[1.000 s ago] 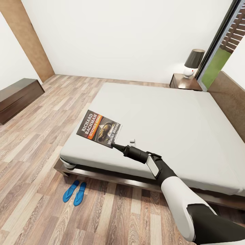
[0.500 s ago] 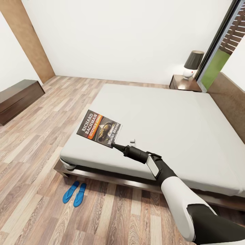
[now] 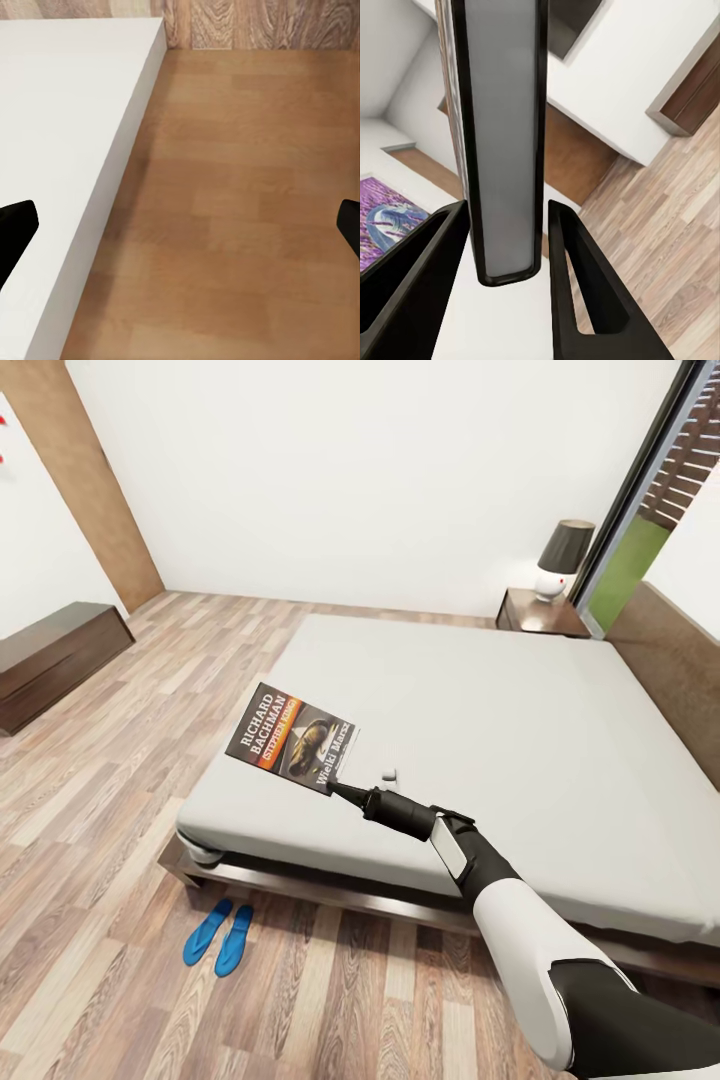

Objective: In the bedroom, move the book from the bed onto either nightstand, and place the two sandals side by side next to the bed.

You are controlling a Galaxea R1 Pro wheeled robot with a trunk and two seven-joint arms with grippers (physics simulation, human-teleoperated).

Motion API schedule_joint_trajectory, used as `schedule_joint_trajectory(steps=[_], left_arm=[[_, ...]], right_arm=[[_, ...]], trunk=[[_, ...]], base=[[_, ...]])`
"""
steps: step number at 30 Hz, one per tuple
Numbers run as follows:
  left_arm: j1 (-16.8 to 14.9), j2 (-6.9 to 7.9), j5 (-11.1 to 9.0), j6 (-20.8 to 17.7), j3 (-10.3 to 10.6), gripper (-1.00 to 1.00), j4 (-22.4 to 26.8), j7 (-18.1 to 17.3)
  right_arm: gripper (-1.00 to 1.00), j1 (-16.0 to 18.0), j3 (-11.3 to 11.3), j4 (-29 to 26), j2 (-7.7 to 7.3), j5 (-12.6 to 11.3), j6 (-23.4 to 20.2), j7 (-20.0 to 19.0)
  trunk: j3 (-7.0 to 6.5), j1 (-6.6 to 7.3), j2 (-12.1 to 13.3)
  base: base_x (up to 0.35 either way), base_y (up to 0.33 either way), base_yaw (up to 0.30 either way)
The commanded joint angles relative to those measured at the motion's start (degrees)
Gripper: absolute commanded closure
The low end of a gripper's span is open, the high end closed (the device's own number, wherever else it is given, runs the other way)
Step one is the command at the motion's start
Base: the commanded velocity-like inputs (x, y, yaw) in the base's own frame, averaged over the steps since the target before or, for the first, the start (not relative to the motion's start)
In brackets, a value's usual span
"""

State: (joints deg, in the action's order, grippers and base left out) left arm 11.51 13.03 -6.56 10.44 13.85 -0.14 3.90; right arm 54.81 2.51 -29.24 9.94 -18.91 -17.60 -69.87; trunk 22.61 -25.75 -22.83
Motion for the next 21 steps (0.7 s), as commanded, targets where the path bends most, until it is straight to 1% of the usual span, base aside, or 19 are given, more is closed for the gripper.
schedule_joint_trajectory(steps=[1,6,12,21], left_arm=[[0.01,0.01,-0.62,0.33,0.44,-1.0,-0.02,0.07],[0.01,0.08,-0.84,2.12,0.2,-1.0,-0.03,-0.01],[0.01,0.12,-0.97,2.83,0.09,-1.0,-0.03,0.0],[-0.08,0.07,-1.07,3.12,0.03,-1.0,0.04,0.04]], right_arm=[[1.0,0.04,0.27,0.03,0.05,0.0,-0.59,-0.15],[1.0,0.04,0.3,0.05,0.05,0.12,-0.59,0.15],[1.0,0.04,0.27,0.11,0.05,0.17,-0.5,0.33],[1.0,-0.36,0.35,0.21,0.05,-0.26,2.6,0.43]], trunk=[[-0.02,-0.04,-0.09],[-0.48,-0.04,-0.09],[-1.03,-0.04,-0.09],[-1.86,-0.04,-0.09]], base=[[0.0,0.0,0.0],[0.0,0.0,0.0],[0.0,0.0,0.0],[0.0,0.0,0.0]])
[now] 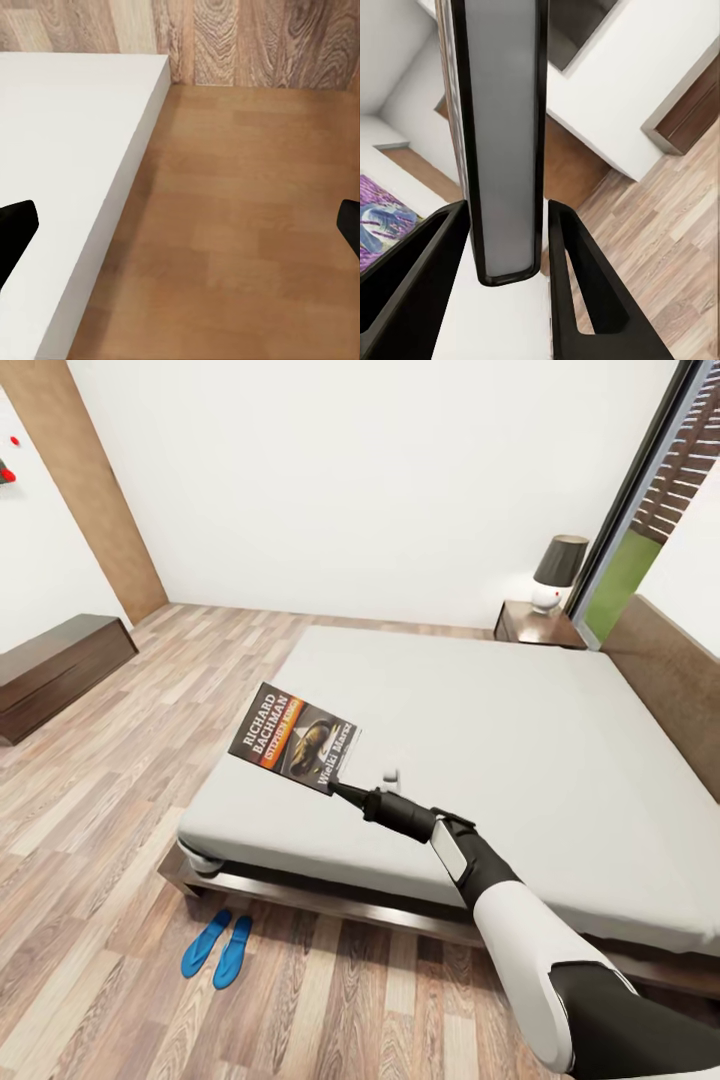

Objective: In the bedroom, move the book from the bed onto either nightstand, and place the two sandals side by side next to the bed.

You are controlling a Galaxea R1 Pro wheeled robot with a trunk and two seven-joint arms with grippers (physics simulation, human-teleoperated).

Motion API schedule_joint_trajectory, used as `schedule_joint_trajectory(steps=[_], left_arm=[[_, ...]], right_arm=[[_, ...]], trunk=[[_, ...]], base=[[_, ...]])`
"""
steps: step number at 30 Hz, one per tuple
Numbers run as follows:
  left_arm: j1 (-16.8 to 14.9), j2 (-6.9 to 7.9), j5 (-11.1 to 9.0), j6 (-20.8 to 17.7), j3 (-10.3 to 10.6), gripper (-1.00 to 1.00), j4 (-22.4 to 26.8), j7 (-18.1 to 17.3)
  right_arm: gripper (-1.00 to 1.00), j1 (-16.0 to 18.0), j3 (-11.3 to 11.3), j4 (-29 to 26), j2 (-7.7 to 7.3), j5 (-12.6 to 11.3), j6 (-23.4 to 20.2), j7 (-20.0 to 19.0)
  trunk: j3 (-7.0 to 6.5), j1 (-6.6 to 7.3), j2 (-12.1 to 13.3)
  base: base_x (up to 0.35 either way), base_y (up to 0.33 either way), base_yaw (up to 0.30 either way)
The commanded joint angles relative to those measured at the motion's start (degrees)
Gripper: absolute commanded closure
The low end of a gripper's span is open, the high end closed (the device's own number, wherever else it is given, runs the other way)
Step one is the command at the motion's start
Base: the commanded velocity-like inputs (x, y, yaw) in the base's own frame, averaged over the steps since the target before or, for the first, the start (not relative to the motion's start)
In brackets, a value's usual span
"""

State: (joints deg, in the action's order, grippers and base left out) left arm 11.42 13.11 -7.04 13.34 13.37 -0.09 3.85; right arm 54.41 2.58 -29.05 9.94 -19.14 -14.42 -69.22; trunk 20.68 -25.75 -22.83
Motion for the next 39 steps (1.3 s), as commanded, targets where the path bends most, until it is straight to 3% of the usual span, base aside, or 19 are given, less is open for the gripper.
schedule_joint_trajectory(steps=[1,39], left_arm=[[-0.01,0.0,-0.59,0.23,0.51,-1.0,-0.01,0.09],[-0.49,-0.28,-0.61,0.38,0.67,-1.0,1.64,0.65]], right_arm=[[1.0,-0.15,0.29,0.01,0.05,-0.06,-0.34,-0.22],[1.0,-1.06,0.44,-0.05,0.05,-0.19,0.62,-0.21]], trunk=[[-0.02,-0.04,-0.09],[-3.51,-0.04,-0.09]], base=[[0.0,0.0,0.0],[0.0,0.0,0.0]])
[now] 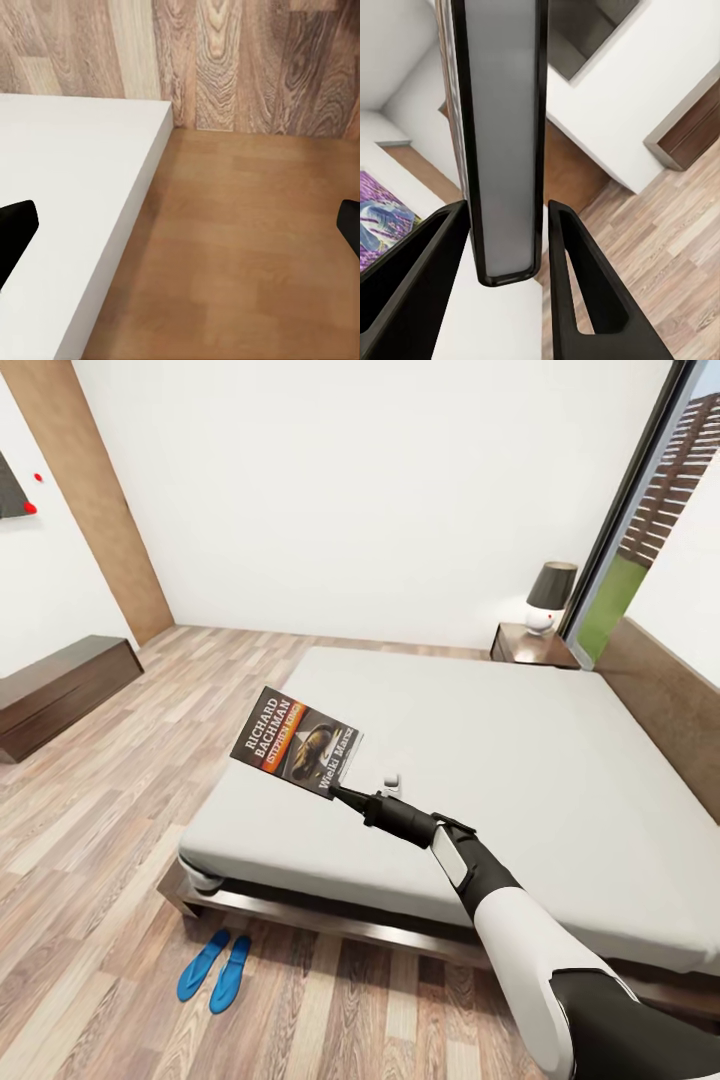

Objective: In the bedroom, move the book from the bed onto either nightstand, and place the two sandals side by side next to the bed.

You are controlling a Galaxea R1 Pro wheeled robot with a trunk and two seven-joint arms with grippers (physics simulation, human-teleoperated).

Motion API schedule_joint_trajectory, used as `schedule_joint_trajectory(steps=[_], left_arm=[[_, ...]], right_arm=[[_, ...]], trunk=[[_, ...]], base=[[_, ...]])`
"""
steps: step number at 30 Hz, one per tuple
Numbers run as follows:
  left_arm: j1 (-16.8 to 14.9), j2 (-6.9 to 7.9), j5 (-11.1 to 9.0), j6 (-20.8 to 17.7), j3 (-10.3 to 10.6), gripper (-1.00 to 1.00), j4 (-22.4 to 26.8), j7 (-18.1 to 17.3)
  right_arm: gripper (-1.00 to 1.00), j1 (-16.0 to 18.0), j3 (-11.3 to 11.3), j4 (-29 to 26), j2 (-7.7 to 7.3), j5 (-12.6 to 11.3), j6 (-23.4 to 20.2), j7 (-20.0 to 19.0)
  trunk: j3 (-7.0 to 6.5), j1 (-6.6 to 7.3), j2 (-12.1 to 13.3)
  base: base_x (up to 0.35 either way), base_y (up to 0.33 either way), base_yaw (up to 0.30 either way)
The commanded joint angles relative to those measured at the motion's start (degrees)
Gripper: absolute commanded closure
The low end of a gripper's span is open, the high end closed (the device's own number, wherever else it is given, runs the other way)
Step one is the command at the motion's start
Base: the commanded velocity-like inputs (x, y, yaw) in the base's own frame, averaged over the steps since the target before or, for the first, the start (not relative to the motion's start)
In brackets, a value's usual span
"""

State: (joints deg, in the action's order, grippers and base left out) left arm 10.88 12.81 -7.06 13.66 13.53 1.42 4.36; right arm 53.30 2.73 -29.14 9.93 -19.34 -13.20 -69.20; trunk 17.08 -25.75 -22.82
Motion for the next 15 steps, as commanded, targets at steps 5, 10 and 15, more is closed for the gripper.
schedule_joint_trajectory(steps=[5,10,15], left_arm=[[-0.24,0.1,-0.59,0.05,0.56,-1.0,0.22,0.19],[-0.79,0.33,-0.59,0.05,0.58,-1.0,0.21,0.23],[-1.24,0.49,-0.54,-0.02,0.56,-1.0,0.18,0.28]], right_arm=[[1.0,0.05,0.26,0.04,0.07,0.0,-0.54,-0.23],[1.0,0.05,0.26,0.05,0.07,0.0,-0.52,-0.23],[1.0,0.05,0.32,0.04,0.04,0.0,-0.51,-0.28]], trunk=[[-0.37,-0.04,-0.09],[-0.83,-0.04,-0.09],[-1.29,-0.04,-0.09]], base=[[0.0,0.0,0.0],[0.0,0.0,0.0],[0.0,0.0,0.0]])
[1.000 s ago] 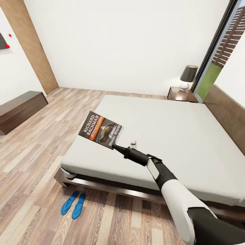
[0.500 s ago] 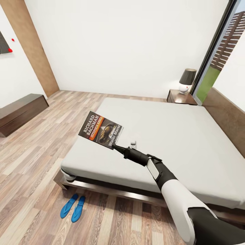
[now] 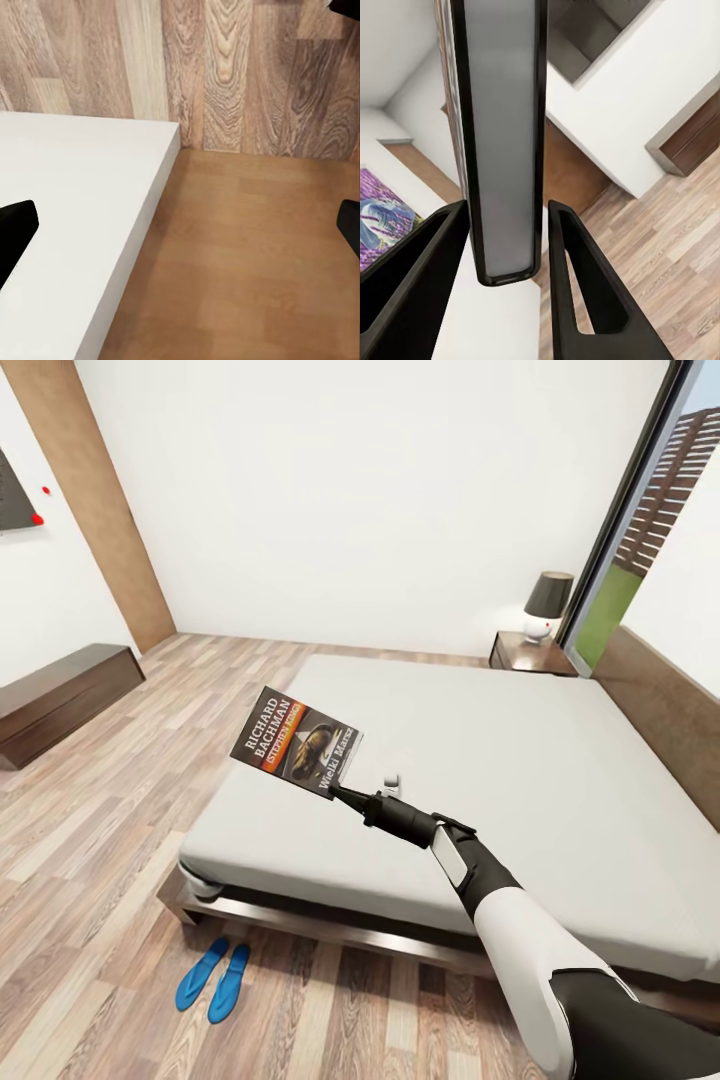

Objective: In the bedroom, move the book from the bed onto either nightstand, and place the two sandals side by side next to the bed.

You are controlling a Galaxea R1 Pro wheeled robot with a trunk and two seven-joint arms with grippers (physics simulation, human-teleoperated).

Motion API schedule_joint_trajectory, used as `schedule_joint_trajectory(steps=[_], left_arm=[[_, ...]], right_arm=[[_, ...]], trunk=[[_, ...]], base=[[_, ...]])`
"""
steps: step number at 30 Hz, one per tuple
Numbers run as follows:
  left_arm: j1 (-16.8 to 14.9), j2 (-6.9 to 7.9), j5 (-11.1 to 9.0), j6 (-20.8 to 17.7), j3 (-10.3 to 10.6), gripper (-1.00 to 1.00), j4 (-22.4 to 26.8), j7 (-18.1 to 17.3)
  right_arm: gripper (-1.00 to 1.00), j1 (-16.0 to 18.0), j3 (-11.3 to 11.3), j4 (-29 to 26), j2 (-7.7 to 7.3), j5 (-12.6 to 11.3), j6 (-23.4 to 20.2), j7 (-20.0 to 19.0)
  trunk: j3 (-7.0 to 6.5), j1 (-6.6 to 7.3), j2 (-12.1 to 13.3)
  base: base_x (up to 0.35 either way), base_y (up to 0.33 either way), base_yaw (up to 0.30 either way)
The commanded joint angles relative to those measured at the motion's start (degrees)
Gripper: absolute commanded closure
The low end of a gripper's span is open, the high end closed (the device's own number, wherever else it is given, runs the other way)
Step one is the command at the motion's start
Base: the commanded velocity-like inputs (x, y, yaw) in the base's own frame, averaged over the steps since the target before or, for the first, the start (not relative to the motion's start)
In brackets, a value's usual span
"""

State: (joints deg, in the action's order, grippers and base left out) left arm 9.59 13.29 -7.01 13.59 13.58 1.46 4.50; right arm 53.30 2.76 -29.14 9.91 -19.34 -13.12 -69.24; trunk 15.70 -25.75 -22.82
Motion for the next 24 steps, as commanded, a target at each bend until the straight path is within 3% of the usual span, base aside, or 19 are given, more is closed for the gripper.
schedule_joint_trajectory(steps=[1,24], left_arm=[[0.02,0.03,-0.58,0.05,0.51,-1.0,0.13,0.15],[-0.39,0.12,-0.64,0.12,0.48,-1.0,0.21,0.18]], right_arm=[[1.0,0.05,0.27,0.02,0.07,0.0,-0.59,-0.25],[1.0,0.05,0.21,0.01,0.08,0.0,-0.56,-0.25]], trunk=[[0.0,-0.04,-0.09],[-2.12,-0.04,-0.09]], base=[[0.0,0.0,0.0],[0.0,0.0,0.0]])
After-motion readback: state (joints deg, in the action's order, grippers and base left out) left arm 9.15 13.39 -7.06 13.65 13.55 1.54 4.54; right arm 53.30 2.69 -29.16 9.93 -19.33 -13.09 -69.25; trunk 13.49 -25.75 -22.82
